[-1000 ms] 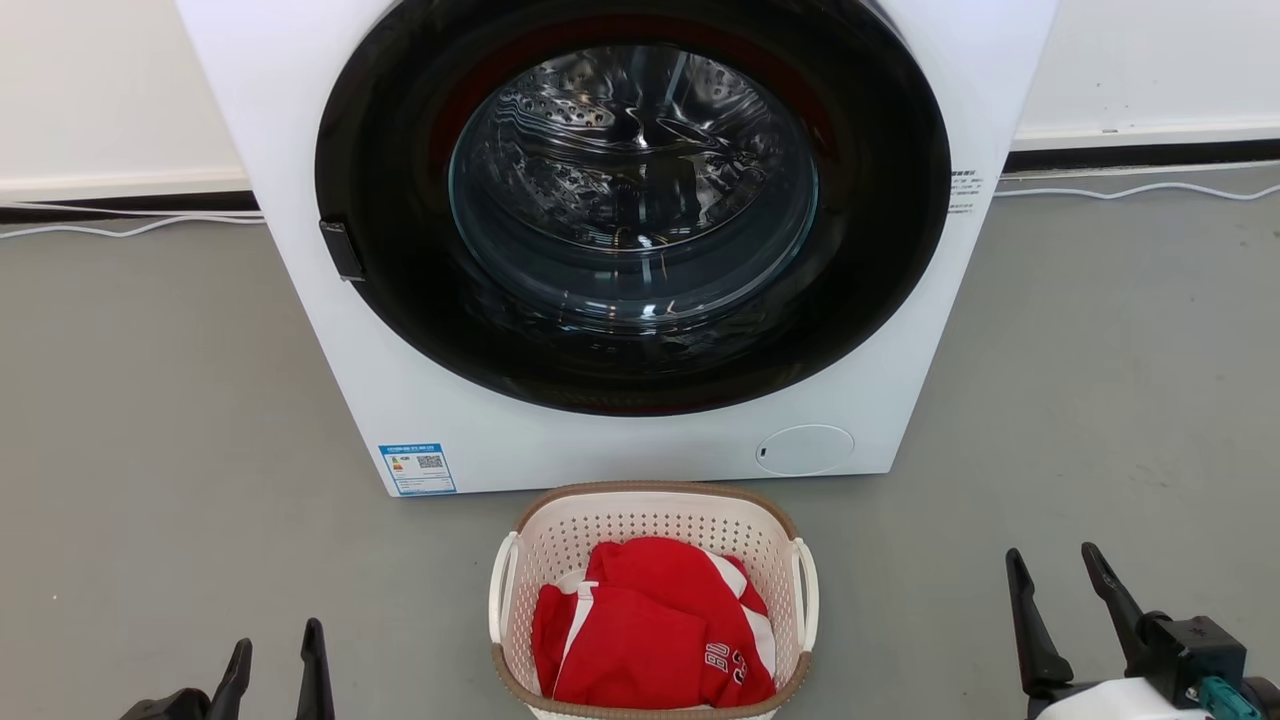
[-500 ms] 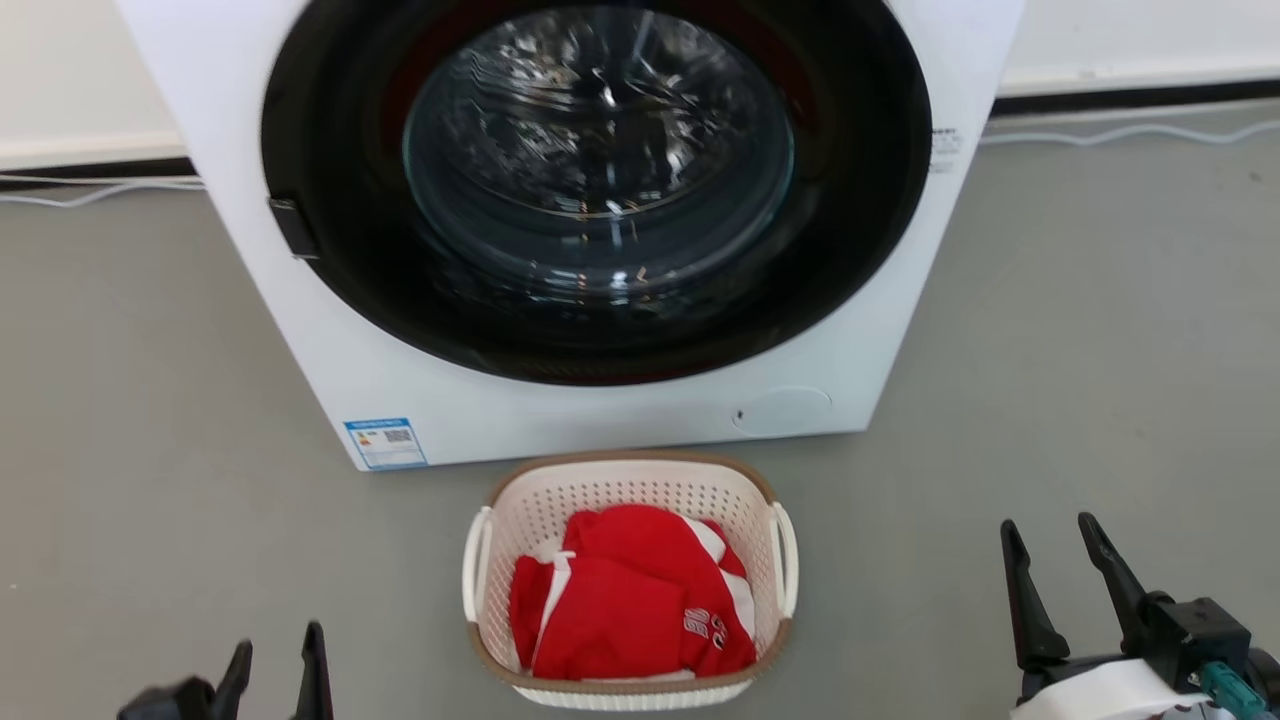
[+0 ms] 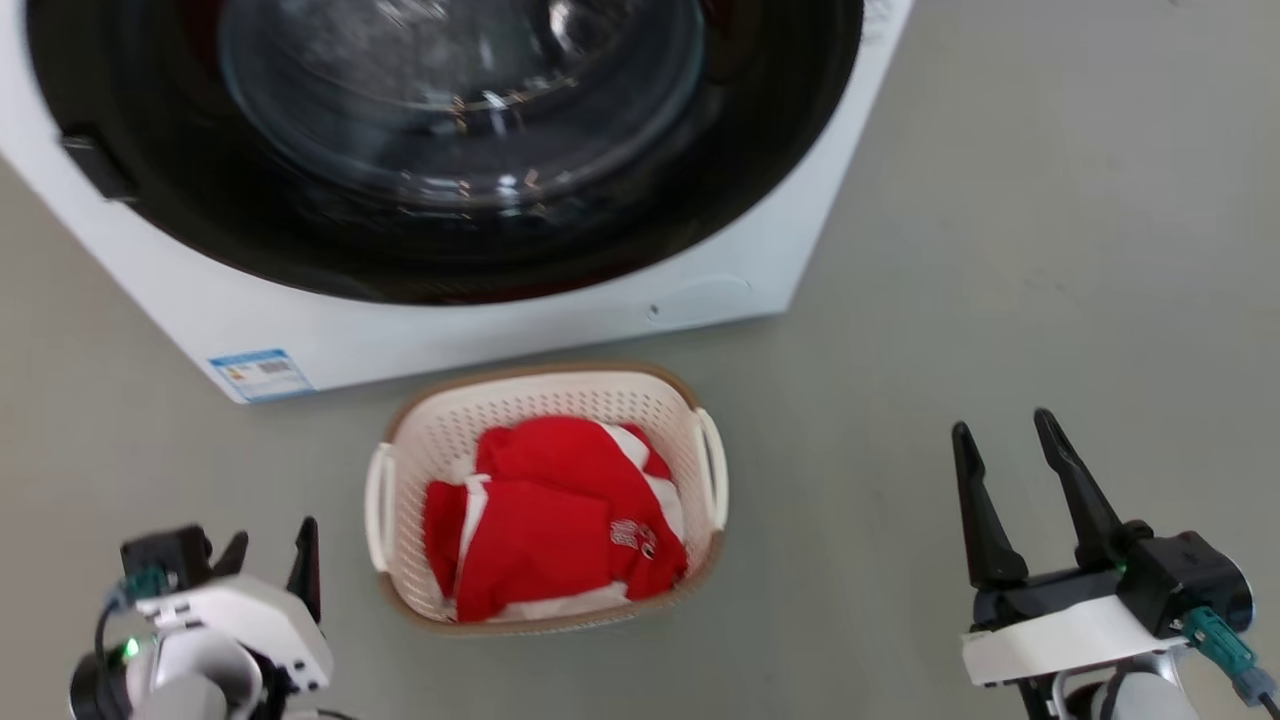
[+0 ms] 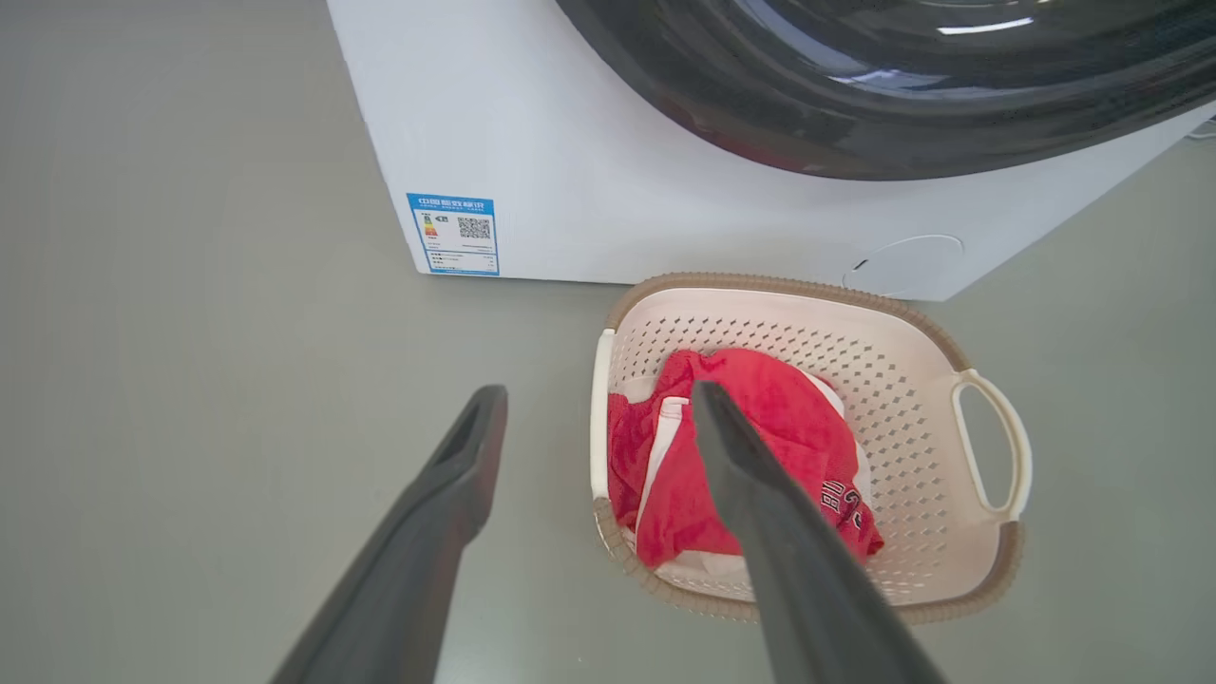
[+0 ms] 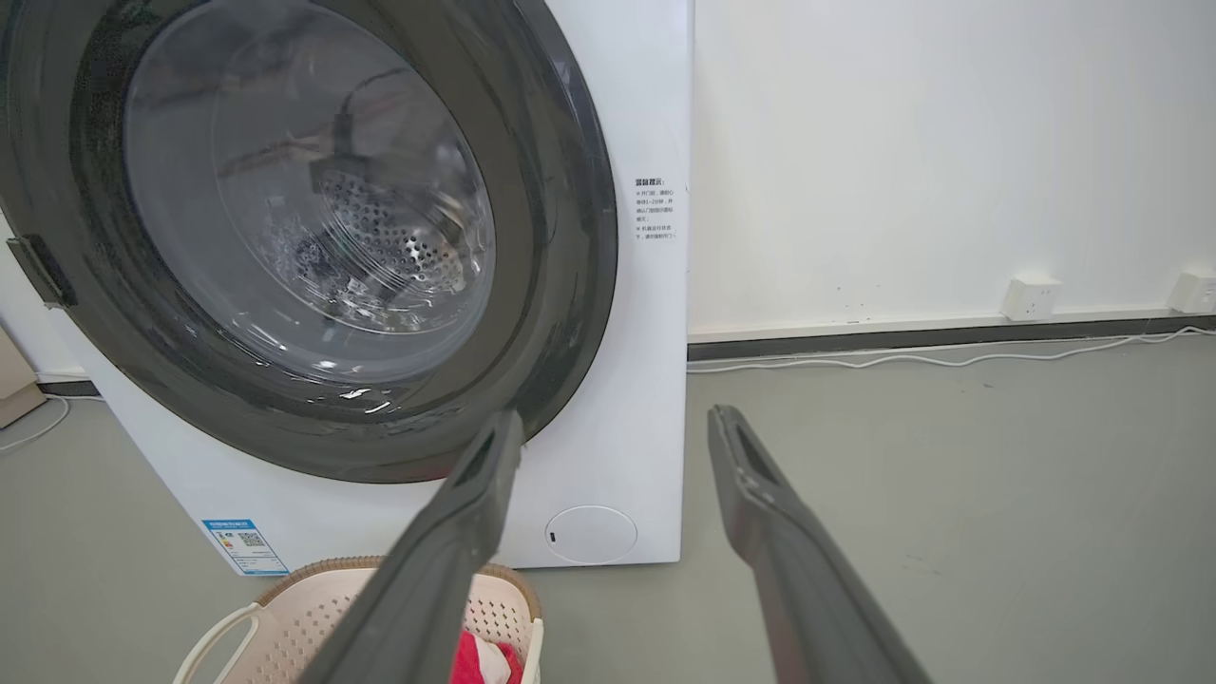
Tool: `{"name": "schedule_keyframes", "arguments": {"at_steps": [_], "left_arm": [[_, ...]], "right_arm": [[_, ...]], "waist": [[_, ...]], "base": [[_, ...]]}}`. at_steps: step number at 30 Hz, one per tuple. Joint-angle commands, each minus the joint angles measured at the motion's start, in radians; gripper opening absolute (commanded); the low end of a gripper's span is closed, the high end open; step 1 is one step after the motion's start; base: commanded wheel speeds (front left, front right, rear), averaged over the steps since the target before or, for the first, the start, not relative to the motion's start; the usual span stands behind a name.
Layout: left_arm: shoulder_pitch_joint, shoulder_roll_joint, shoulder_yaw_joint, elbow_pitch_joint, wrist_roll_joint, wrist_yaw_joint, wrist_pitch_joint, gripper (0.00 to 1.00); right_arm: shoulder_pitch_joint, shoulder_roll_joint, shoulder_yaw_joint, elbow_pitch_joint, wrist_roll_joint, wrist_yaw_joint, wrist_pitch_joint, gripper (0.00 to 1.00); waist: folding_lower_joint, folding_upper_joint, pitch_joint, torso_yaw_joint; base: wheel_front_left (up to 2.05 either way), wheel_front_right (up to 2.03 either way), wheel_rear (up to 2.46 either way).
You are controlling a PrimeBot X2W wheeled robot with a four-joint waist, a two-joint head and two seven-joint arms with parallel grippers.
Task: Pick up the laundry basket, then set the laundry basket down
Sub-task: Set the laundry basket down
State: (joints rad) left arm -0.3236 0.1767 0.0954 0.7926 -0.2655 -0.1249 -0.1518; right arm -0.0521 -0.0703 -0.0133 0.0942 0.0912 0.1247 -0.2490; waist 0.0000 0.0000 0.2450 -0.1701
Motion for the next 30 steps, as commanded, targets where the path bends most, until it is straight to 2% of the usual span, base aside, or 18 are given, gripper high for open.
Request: {"name": "schedule_keyframes", "arguments": {"at_steps": [1,10,16,21,30], "left_arm": [[-0.041,0.034,0.025,-0.01,-0.003,-0.005,-0.004,1.0],[-0.226,0.108,0.005,0.186,0.004,0.002,0.083,1.0],[-0.306,0.15,-0.001,0.28,0.009,0.022,0.106,1.0],[-0.368,0.176,-0.023,0.326,0.028,0.038,0.116,1.0],[-0.461,0.182,-0.066,0.375,0.052,0.042,0.107,1.0]], "right_arm": [[-0.031,-0.002,0.029,-0.031,0.009,0.006,-0.013,1.0],[-0.076,0.015,0.097,-0.1,0.036,0.006,-0.013,1.0],[-0.099,0.019,0.129,-0.165,0.061,0.006,-0.013,1.0],[-0.114,0.02,0.143,-0.227,0.08,0.006,-0.013,1.0],[-0.143,0.02,0.149,-0.247,0.084,0.006,-0.013,1.0]], "waist": [[0.0,0.0,0.058,-0.051],[0.0,0.0,0.21,-0.133],[0.0,0.0,0.293,-0.17],[0.0,0.0,0.355,-0.172],[0.0,0.0,0.429,-0.151]], "base": [[0.0,0.0,0.0],[0.0,0.0,0.0],[0.0,0.0,0.0],[0.0,0.0,0.0],[0.0,0.0,0.0]]}}
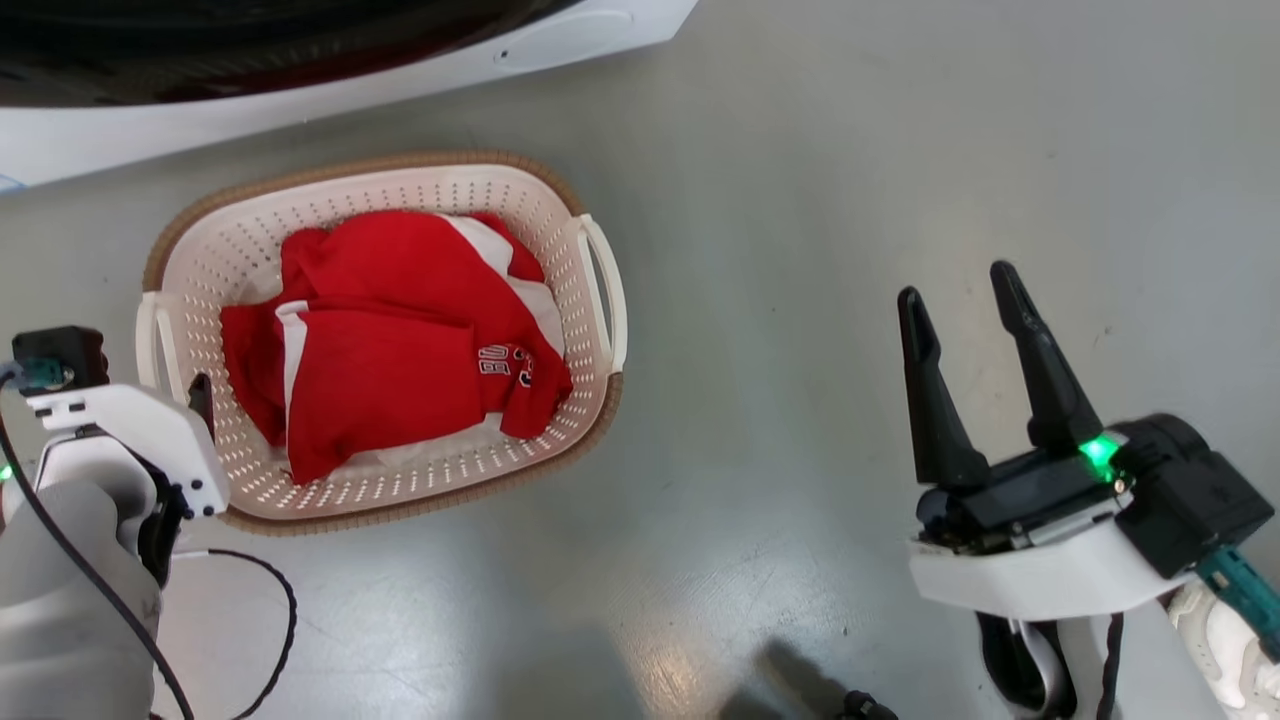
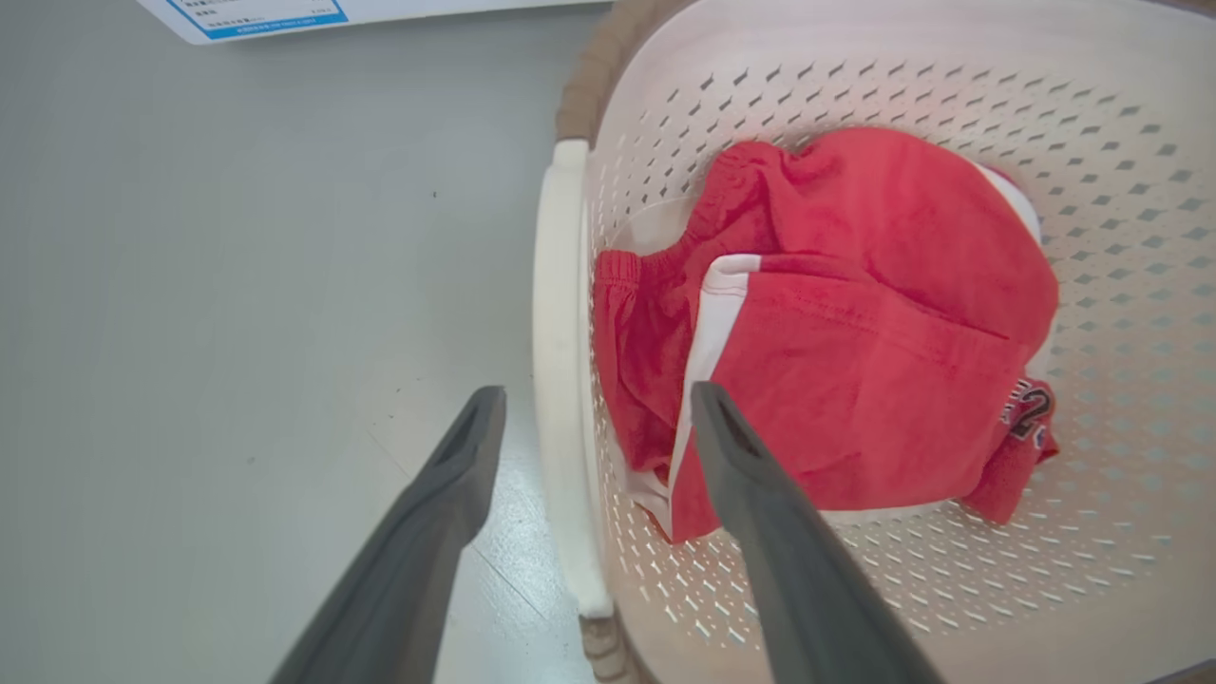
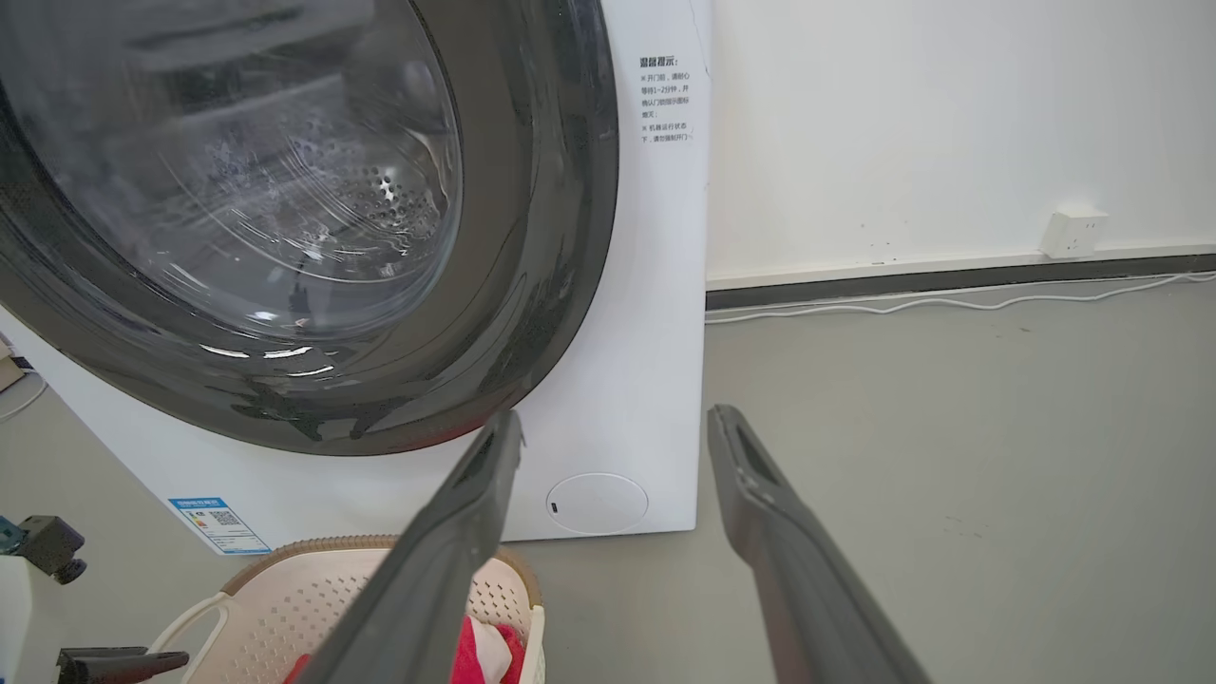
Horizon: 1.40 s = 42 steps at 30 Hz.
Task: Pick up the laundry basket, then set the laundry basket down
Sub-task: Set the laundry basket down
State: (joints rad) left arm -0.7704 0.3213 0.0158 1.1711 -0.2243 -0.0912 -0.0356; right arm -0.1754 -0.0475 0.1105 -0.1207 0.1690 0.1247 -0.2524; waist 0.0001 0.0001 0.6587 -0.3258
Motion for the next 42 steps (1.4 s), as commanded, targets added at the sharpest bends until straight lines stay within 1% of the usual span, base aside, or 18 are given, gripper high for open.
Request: {"name": "schedule_keyframes", "arguments": {"at_steps": [1,12,13,14,15,17,18,19,20,21,27,34,42], "left_arm": [[-0.024,0.037,0.01,0.001,0.011,0.009,-0.012,1.0],[-0.088,0.034,-0.019,0.043,0.021,0.03,-0.037,1.0],[-0.091,0.033,-0.021,0.047,0.021,0.032,-0.039,0.98],[-0.094,0.032,-0.023,0.05,0.02,0.033,-0.042,0.91],[-0.096,0.031,-0.025,0.054,0.02,0.035,-0.044,0.79],[-0.101,0.028,-0.028,0.06,0.019,0.036,-0.047,0.61],[-0.103,0.027,-0.029,0.063,0.017,0.037,-0.05,0.48],[-0.105,0.026,-0.03,0.065,0.016,0.037,-0.052,0.41],[-0.106,0.025,-0.032,0.068,0.015,0.037,-0.054,0.29],[-0.108,0.024,-0.031,0.07,0.012,0.037,-0.055,0.0],[-0.113,0.016,-0.043,0.083,0.008,0.037,-0.06,0.0],[-0.11,0.007,-0.038,0.096,-0.01,0.066,-0.061,0.0],[-0.106,-0.03,-0.036,0.104,-0.033,0.088,-0.061,0.0]], "right_arm": [[-0.023,-0.003,0.027,-0.033,0.007,0.006,-0.009,1.0],[-0.068,-0.003,0.039,0.013,0.009,0.006,-0.009,1.0],[-0.071,-0.003,0.039,0.016,0.009,0.006,-0.009,1.0],[-0.073,-0.003,0.039,0.018,0.01,0.006,-0.009,1.0],[-0.075,-0.003,0.038,0.022,0.009,0.006,-0.009,1.0],[-0.08,-0.003,0.033,0.029,0.01,0.006,-0.009,1.0],[-0.081,-0.003,0.03,0.032,0.01,0.006,-0.009,1.0],[-0.083,-0.003,0.028,0.035,0.01,0.006,-0.009,1.0],[-0.084,-0.003,0.026,0.039,0.011,0.006,-0.009,1.0],[-0.085,-0.003,0.025,0.042,0.011,0.006,-0.009,1.0],[-0.088,-0.003,0.018,0.055,0.017,0.006,-0.009,1.0],[-0.086,-0.003,0.01,0.062,0.016,0.006,-0.009,1.0],[-0.081,-0.003,0.006,0.064,-0.001,0.006,-0.009,1.0]], "waist": [[0.0,-0.0001,0.022,0.005],[0.0,-0.0001,0.069,0.002],[0.0,-0.0001,0.072,0.002],[0.0,-0.0001,0.075,0.002],[0.0,-0.0001,0.077,0.002],[0.0,-0.0001,0.082,0.003],[0.0,-0.0001,0.084,0.004],[0.0,-0.0001,0.086,0.005],[0.0,-0.0001,0.088,0.006],[0.0,-0.0001,0.089,0.007],[0.0,-0.0001,0.096,0.012],[0.0,-0.0001,0.093,0.023],[0.0,-0.0001,0.085,0.049]], "base": [[0.0,0.0,0.0],[0.0,0.0,0.0],[0.0,0.0,0.0],[0.0,0.0,0.0],[0.0,0.0,0.0],[0.0,0.0,0.0],[0.0,0.0,0.0],[0.0,0.0,0.0],[0.0,0.0,0.0],[0.0,0.0,0.0],[0.0,0.0,0.0],[0.0,0.0,0.0],[0.0,0.0,0.0]]}}
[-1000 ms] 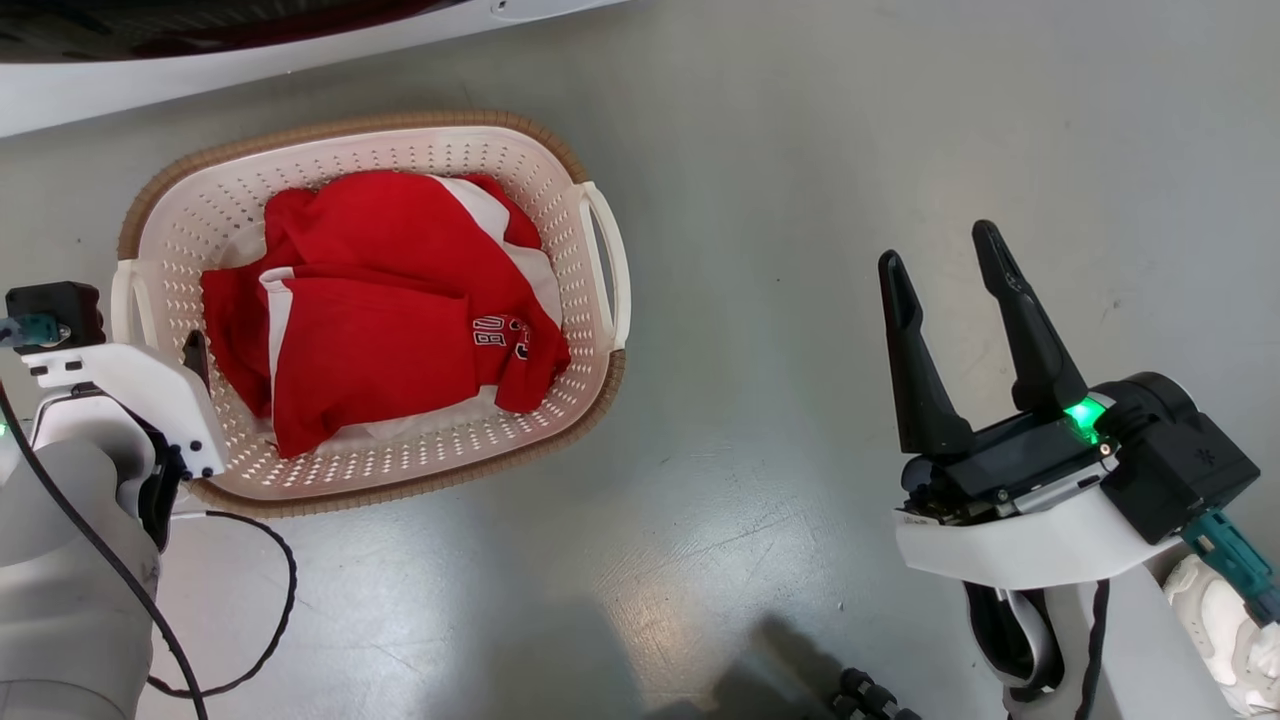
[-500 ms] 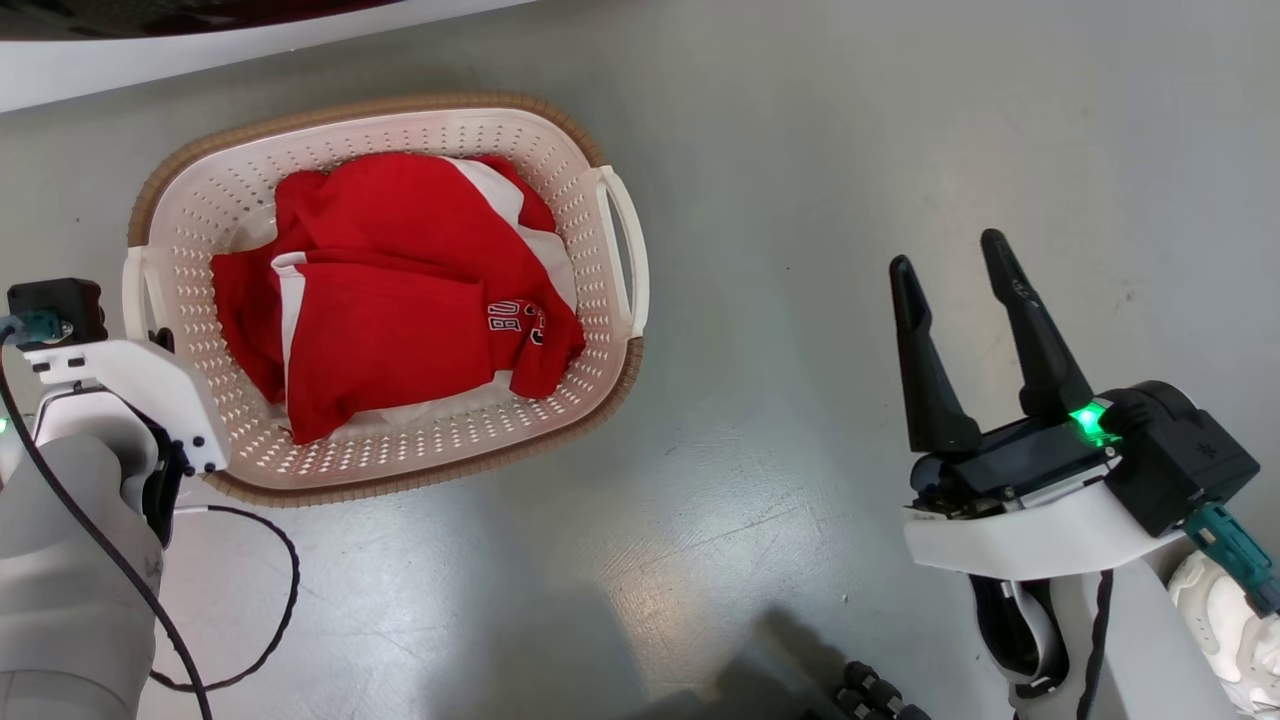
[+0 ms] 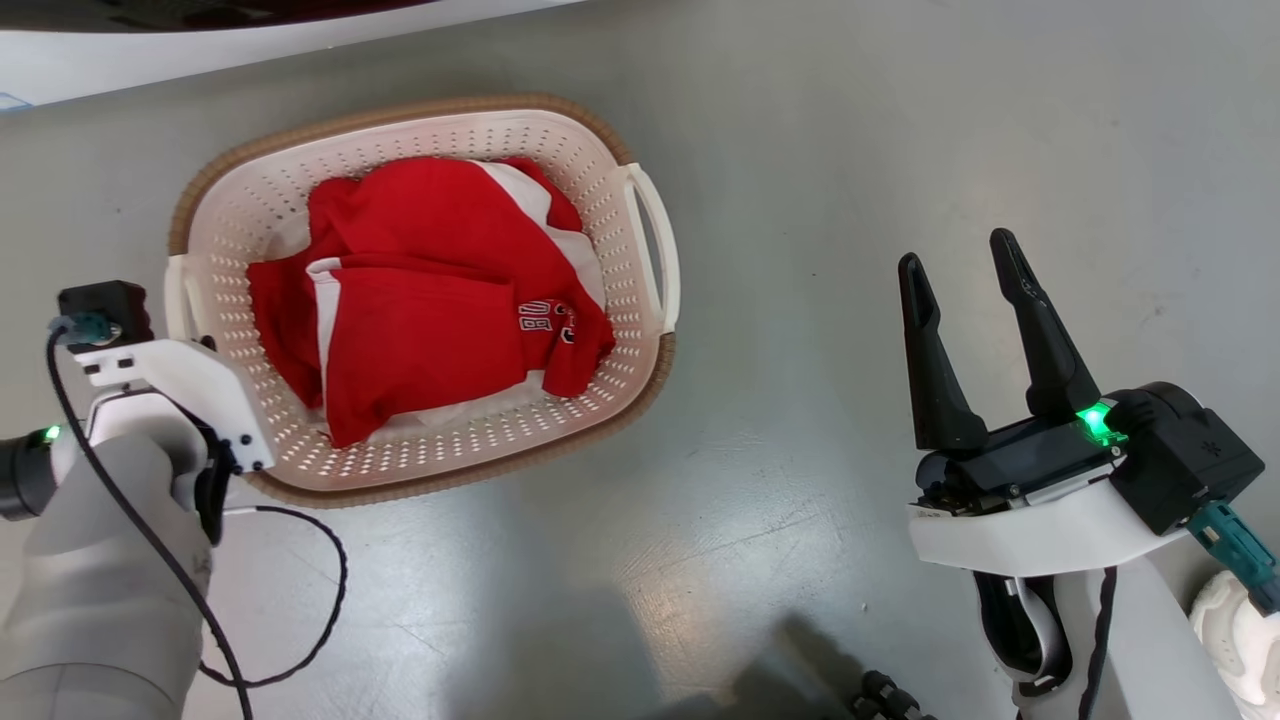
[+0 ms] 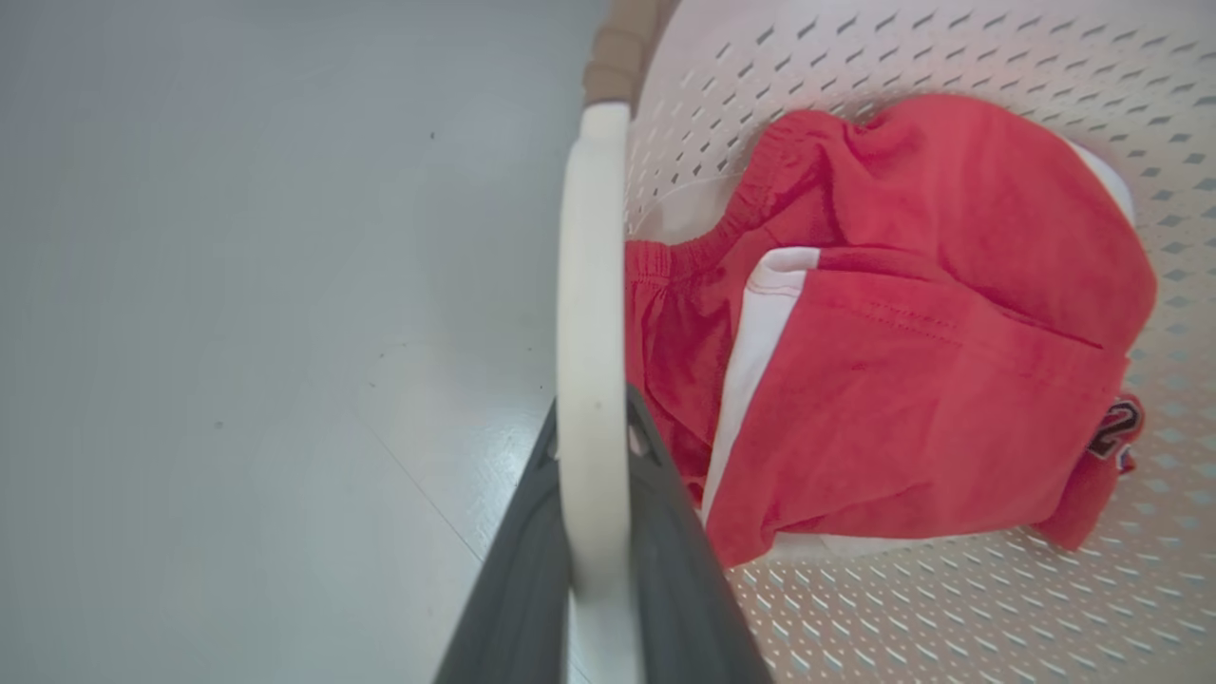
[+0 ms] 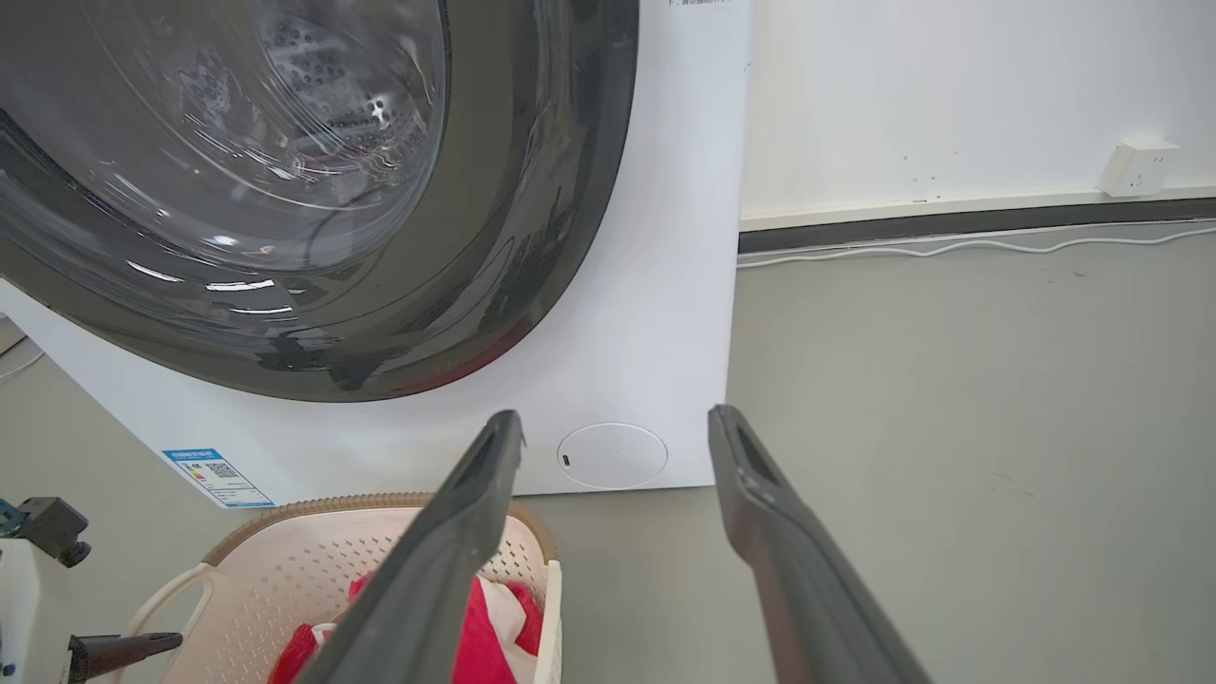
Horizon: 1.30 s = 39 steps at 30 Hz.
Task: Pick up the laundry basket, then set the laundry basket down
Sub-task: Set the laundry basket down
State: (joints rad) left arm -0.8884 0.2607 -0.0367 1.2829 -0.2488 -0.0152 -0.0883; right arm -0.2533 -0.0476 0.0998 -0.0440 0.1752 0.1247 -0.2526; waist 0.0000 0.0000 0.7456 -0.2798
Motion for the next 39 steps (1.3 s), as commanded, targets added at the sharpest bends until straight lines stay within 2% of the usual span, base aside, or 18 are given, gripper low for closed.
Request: {"name": "schedule_keyframes", "arguments": {"at_steps": [1,10,26,27,28,33,39], "left_arm": [[0.013,0.028,0.016,-0.007,-0.009,0.014,-0.009,0.0],[0.03,0.005,0.014,0.0,-0.031,0.025,-0.003,0.0],[0.029,-0.002,0.0,0.004,-0.051,0.028,-0.003,0.0],[0.028,-0.003,0.004,0.005,-0.056,0.034,-0.009,0.59],[0.028,-0.005,0.008,0.005,-0.063,0.037,-0.004,1.0],[0.033,-0.007,0.008,0.006,-0.072,0.051,0.002,1.0],[0.045,-0.009,0.004,0.006,-0.082,0.047,0.004,1.0]], "right_arm": [[-0.003,-0.003,0.016,-0.012,-0.009,0.006,-0.009,1.0],[-0.002,-0.003,0.02,-0.008,-0.034,0.006,-0.009,1.0],[0.003,-0.003,0.024,-0.003,-0.038,0.006,-0.009,1.0],[0.003,-0.003,0.025,-0.002,-0.038,0.006,-0.009,1.0],[0.003,-0.003,0.026,-0.002,-0.036,0.006,-0.009,1.0],[0.002,-0.003,0.019,-0.001,-0.031,0.006,-0.009,1.0],[0.005,-0.003,0.022,0.007,-0.026,0.006,-0.009,1.0]], "waist": [[0.0,0.0,-0.004,0.006],[0.0,0.0,-0.021,0.032],[0.0,0.0,-0.023,0.039],[0.0,0.0,-0.023,0.039],[0.0,0.0,-0.024,0.039],[0.0,0.0,-0.028,0.039],[0.0,0.0,-0.049,0.042]], "base": [[0.0,0.0,0.0],[0.0,0.0,0.0],[0.0,0.0,0.0],[0.0,0.0,0.0],[0.0,0.0,0.0],[0.0,0.0,0.0],[0.0,0.0,0.0]]}}
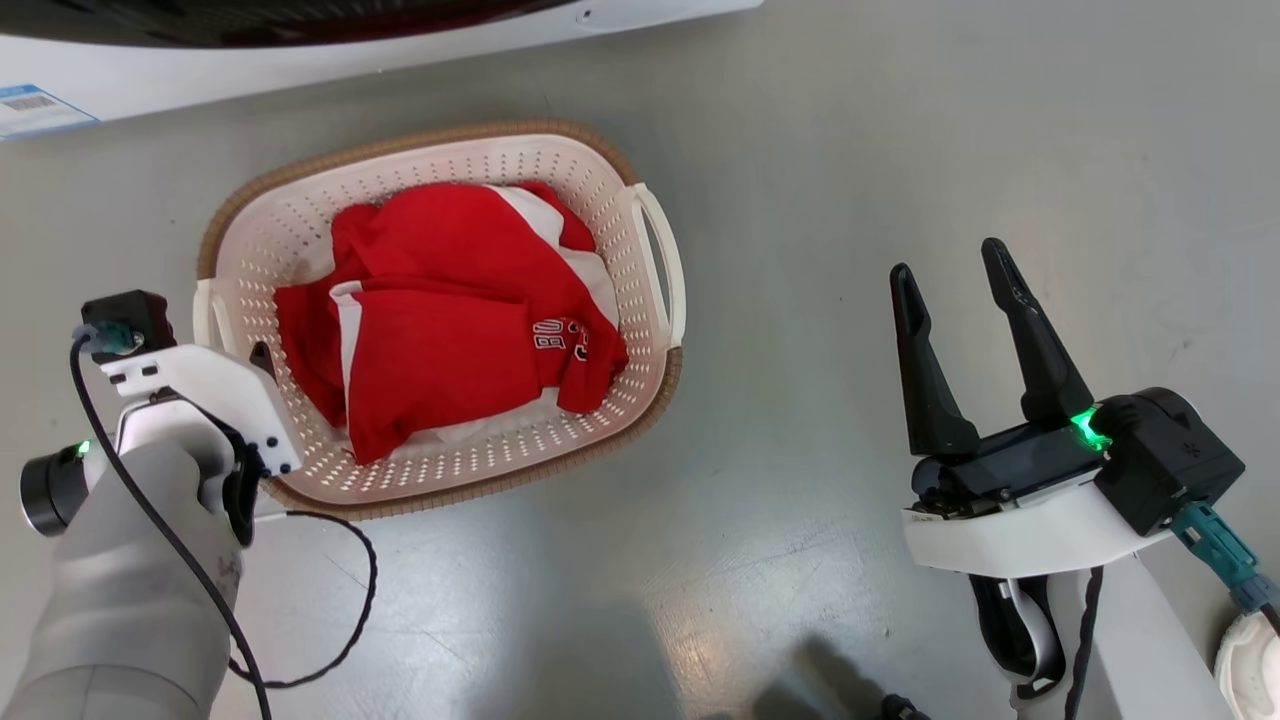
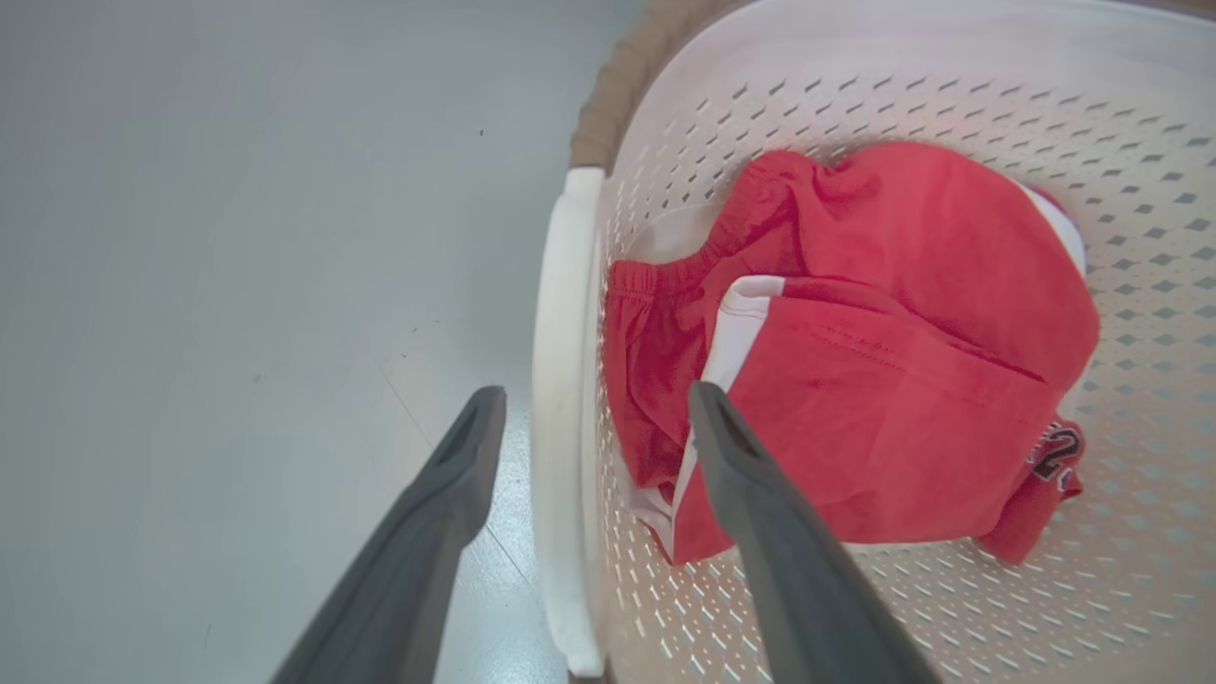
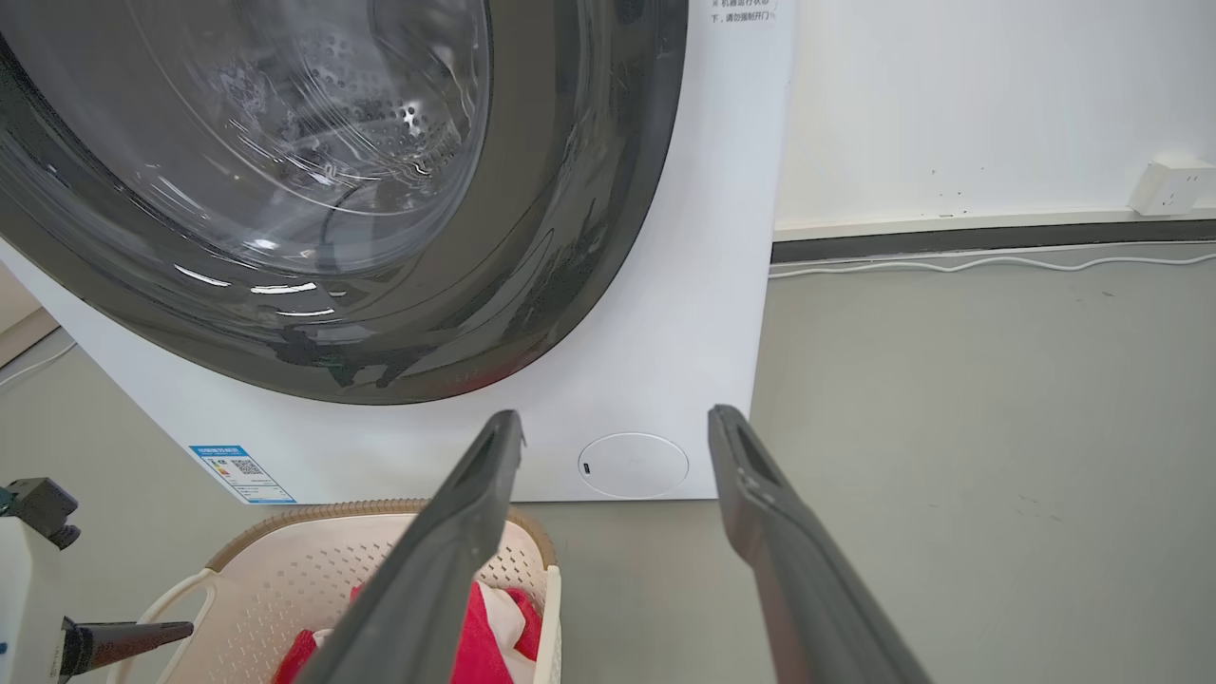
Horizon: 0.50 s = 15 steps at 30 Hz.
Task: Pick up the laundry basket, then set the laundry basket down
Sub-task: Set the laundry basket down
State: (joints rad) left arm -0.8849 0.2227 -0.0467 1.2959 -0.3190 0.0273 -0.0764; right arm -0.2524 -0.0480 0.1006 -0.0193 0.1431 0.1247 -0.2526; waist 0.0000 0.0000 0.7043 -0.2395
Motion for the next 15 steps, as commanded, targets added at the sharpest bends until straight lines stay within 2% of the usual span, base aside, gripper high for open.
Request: {"name": "schedule_keyframes", "arguments": {"at_steps": [1,7,15], "left_arm": [[0.045,0.028,0.014,-0.007,-0.013,0.005,-0.009,1.0],[0.081,0.014,0.016,-0.006,-0.03,-0.006,-0.032,1.0],[0.141,-0.016,0.032,-0.008,-0.064,-0.039,-0.129,1.0]], "right_arm": [[0.006,-0.002,0.022,-0.016,0.007,0.006,-0.009,1.0],[0.018,-0.002,0.017,-0.004,0.002,0.006,-0.009,1.0],[0.031,-0.018,0.011,0.023,-0.019,0.006,-0.009,1.0]], "waist": [[0.0,0.0,-0.014,0.003],[0.0,0.0,-0.077,0.017],[0.0,0.0,-0.192,0.051]], "base": [[0.0,0.0,0.0],[0.0,0.0,0.0],[0.0,0.0,0.0]]}}
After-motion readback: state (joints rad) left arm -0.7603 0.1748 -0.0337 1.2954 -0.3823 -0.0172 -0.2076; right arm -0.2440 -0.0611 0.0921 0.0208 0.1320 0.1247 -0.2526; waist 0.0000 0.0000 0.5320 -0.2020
